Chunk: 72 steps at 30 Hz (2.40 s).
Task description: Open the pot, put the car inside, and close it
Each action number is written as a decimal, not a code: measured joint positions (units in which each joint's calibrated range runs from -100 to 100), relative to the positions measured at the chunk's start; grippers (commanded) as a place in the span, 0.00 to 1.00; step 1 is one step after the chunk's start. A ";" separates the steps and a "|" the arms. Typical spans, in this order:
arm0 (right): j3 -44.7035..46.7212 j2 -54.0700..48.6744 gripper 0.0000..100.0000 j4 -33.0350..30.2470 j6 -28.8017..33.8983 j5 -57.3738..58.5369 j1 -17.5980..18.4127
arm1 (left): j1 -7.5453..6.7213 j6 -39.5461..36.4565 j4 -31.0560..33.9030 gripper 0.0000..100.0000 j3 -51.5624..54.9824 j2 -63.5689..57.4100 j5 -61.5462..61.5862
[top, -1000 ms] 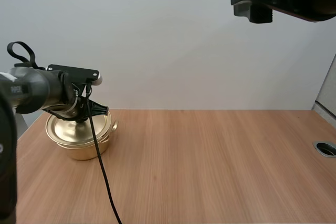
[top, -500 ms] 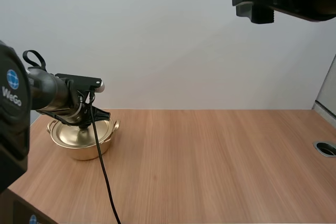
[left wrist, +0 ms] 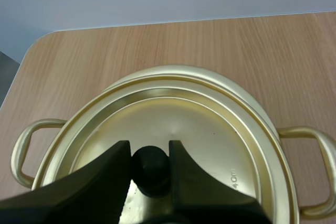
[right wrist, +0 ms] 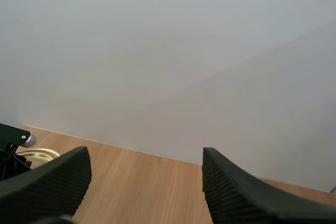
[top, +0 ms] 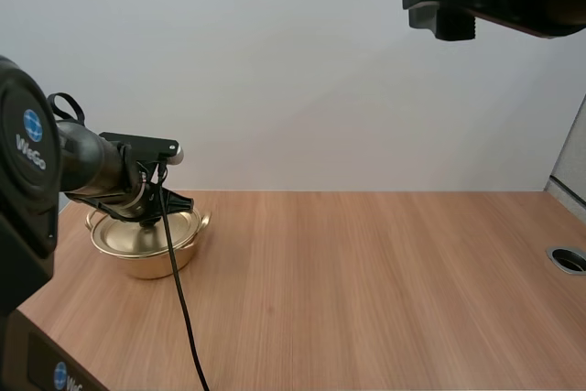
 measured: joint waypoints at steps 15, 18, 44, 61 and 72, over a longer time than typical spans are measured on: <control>0.00 0.00 1.00 1.34 -0.35 0.00 0.00 | 0.00 -0.50 0.00 0.00 0.12 0.00 -3.95; 0.00 0.00 1.00 1.34 -0.35 0.00 0.00 | 0.00 -0.50 0.00 0.00 0.12 0.13 -3.95; 0.00 0.00 1.00 1.46 -0.45 0.00 0.00 | 0.00 -1.25 1.07 0.28 -0.02 5.34 -5.85; 0.00 0.00 1.00 2.90 -1.93 0.00 0.00 | 0.00 6.65 2.37 1.00 0.24 3.00 -11.26; 0.00 0.00 1.00 2.75 -1.93 0.00 0.00 | 0.00 7.51 1.62 1.00 -1.16 -2.71 -15.67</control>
